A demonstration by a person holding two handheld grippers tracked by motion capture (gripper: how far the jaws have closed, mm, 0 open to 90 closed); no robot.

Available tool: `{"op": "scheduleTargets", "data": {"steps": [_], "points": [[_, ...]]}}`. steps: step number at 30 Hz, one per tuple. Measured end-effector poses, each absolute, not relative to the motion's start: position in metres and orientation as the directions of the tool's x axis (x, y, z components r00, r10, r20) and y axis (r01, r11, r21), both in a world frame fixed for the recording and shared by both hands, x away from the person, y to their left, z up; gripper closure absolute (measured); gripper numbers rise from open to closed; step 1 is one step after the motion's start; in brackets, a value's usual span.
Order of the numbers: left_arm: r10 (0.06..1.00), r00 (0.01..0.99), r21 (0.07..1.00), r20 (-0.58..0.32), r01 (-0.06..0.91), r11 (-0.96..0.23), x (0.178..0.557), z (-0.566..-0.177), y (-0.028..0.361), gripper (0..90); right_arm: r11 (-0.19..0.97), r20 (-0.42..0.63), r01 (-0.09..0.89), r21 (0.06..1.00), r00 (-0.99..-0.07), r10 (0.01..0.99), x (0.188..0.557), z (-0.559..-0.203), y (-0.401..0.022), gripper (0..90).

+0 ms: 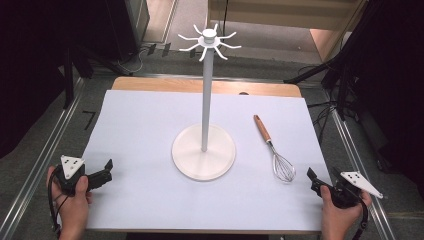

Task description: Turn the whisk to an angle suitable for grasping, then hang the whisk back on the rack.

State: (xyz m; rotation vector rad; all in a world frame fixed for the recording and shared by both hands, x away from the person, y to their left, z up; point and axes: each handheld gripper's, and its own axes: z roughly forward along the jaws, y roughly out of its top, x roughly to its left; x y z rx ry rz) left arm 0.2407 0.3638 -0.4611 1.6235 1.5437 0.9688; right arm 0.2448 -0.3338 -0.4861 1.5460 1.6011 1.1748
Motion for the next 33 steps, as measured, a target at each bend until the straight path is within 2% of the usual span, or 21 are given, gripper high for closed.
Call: {"op": "scheduleTargets", "data": {"steps": [11,17,24,31,33], "points": [[1.0,0.005,0.874,0.027,0.485,-0.026,0.241,-0.461,0.367,0.0,-0.064,0.138,0.442,0.895,-0.136,0.981,0.245,-0.486,-0.332,13.1],[0.999,0.008,0.874,0.05,0.483,-0.048,0.241,-0.461,0.365,0.0,-0.062,0.137,0.442,0.895,-0.14,0.981,0.245,-0.486,-0.331,13.2],[0.999,0.007,0.871,0.036,0.491,-0.035,0.241,-0.461,0.366,0.0,-0.026,0.104,0.452,0.892,-0.149,0.983,0.245,-0.481,-0.328,13.7],[0.999,0.004,0.872,0.04,0.489,-0.036,0.241,-0.46,0.366,0.0,0.011,0.083,0.463,0.886,-0.182,0.98,0.249,-0.465,-0.323,21.7],[0.999,0.0,0.872,0.035,0.488,-0.03,0.241,-0.461,0.366,0.0,0.053,0.055,0.487,0.872,-0.205,0.977,0.252,-0.459,-0.317,24.3]]}}
